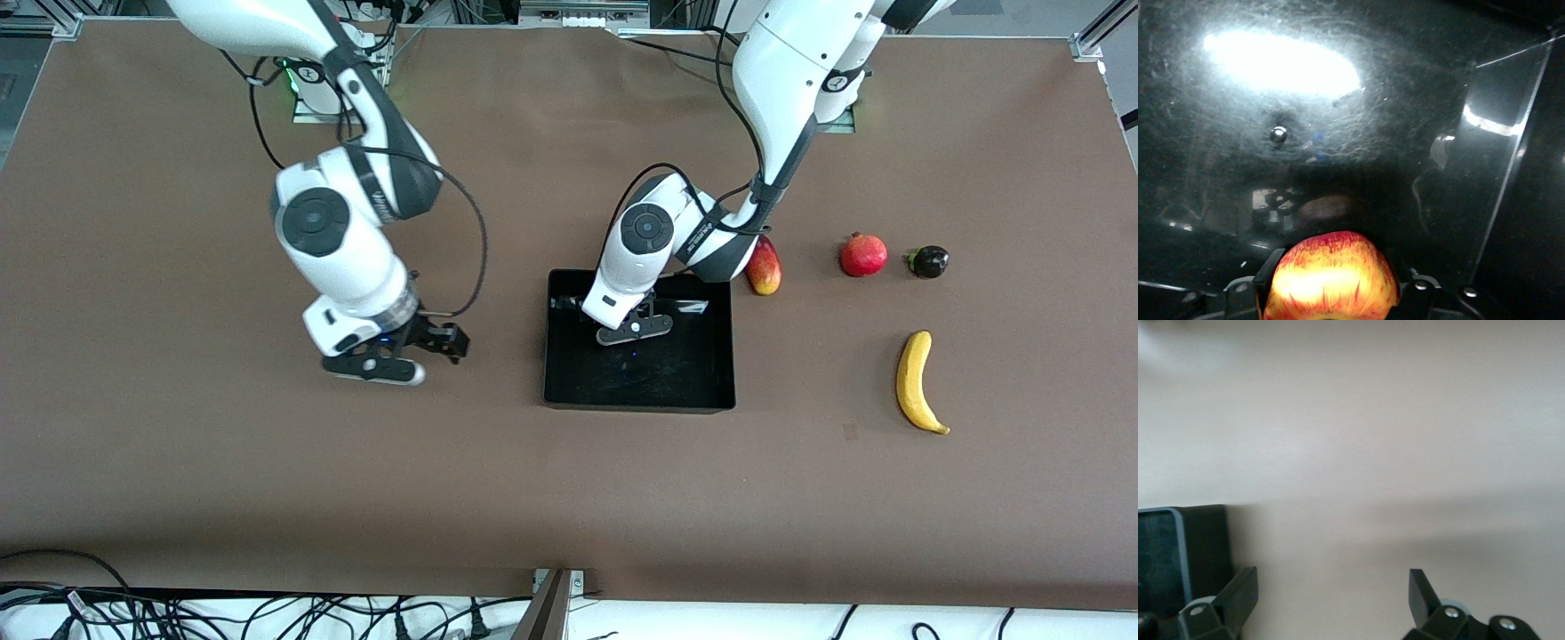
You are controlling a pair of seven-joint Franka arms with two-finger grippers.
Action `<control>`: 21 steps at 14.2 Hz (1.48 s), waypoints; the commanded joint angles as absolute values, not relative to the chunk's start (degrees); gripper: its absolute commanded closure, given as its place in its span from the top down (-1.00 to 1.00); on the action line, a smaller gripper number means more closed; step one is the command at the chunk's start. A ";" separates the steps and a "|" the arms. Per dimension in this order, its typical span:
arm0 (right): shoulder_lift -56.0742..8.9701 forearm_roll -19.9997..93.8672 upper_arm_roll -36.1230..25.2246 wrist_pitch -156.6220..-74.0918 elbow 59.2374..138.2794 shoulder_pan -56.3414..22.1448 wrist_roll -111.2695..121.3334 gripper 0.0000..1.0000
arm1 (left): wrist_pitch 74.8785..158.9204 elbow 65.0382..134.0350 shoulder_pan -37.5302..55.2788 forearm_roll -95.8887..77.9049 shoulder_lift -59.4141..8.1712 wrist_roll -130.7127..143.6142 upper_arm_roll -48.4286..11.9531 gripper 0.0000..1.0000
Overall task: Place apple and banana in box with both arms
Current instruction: 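Lower the apple into the box with the left gripper while the right gripper releases, then withdraw the right gripper to rest while the left gripper moves toward the banana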
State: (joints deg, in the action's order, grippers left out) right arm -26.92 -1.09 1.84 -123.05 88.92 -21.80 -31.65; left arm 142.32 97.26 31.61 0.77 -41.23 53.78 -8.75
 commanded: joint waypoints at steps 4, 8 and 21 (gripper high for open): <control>-22.68 -0.09 1.06 -104.28 82.21 -14.77 -18.57 1.00 | 142.38 95.89 31.29 4.92 -42.80 54.49 -8.88 -0.59; -20.67 -0.18 -4.55 -93.53 77.43 -13.62 -5.57 1.00 | 139.15 95.54 31.29 3.96 -40.62 56.85 -8.88 1.00; -8.54 2.11 -3.90 -89.74 86.47 0.41 15.81 1.00 | 114.61 91.14 6.88 4.13 -29.79 34.76 -9.32 1.00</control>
State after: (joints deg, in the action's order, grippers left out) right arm -14.02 1.25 -10.19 -89.29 80.42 -5.85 12.14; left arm 115.64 89.89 11.59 3.44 -30.85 41.81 -8.41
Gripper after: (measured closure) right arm 0.000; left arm 0.000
